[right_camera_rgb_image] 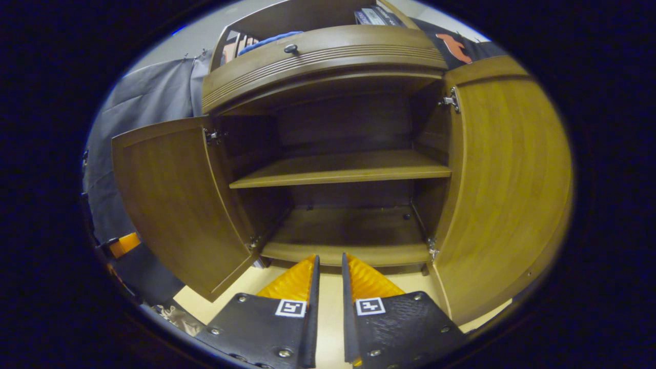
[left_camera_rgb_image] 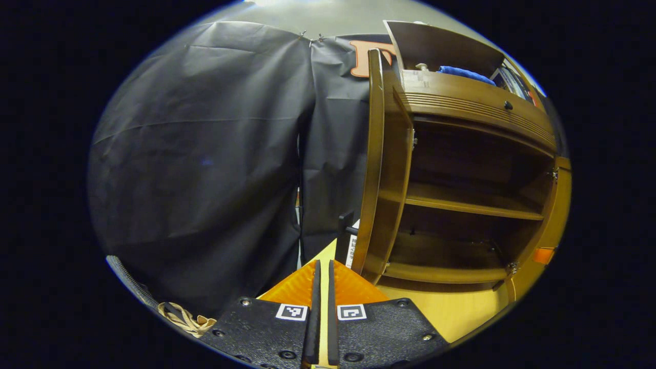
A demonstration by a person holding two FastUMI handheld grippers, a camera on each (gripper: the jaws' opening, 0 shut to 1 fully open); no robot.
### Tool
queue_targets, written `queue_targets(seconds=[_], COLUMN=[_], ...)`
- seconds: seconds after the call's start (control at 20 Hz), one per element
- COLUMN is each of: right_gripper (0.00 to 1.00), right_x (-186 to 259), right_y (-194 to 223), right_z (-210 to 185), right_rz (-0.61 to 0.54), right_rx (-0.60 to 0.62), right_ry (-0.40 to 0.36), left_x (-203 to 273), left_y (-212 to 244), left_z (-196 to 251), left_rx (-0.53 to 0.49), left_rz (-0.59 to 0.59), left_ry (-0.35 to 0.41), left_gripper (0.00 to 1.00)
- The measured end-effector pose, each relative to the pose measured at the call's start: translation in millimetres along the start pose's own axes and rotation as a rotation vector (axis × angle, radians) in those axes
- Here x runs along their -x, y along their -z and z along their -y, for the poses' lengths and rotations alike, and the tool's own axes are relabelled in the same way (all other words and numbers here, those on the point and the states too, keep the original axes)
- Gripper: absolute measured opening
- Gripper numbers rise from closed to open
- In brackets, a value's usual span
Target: Open the right door of the double-door shoe cabinet with the right hand, and open the left door with the left hand.
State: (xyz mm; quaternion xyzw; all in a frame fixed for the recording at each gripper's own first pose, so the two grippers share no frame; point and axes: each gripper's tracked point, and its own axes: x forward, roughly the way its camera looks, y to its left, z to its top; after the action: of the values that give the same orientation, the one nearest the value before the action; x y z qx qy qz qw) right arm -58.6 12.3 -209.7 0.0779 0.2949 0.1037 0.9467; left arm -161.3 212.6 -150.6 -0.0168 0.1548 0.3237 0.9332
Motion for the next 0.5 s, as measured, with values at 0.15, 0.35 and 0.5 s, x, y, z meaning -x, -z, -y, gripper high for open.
queue_targets(seconds=[0.15,0.35,0.5], right_gripper=[0.21,0.21,0.21], right_x=[2.6,6.9,16.1], right_y=[2.9,0.9,-11.3], right_z=[6.0,12.9,19.0], right_rz=[-0.004,0.003,0.041], right_rx=[0.000,-0.009,-0.010], right_ry=[0.012,0.028,0.056], left_x=[11.6,27.0,29.5], left_y=[-14.7,-36.1,-62.3], left_z=[-6.5,15.8,48.4], left_rx=[-0.025,-0.073,-0.073], left_rz=[0.049,0.112,0.174], left_ry=[-0.042,0.003,0.079], left_gripper=[0.07,0.07,0.07])
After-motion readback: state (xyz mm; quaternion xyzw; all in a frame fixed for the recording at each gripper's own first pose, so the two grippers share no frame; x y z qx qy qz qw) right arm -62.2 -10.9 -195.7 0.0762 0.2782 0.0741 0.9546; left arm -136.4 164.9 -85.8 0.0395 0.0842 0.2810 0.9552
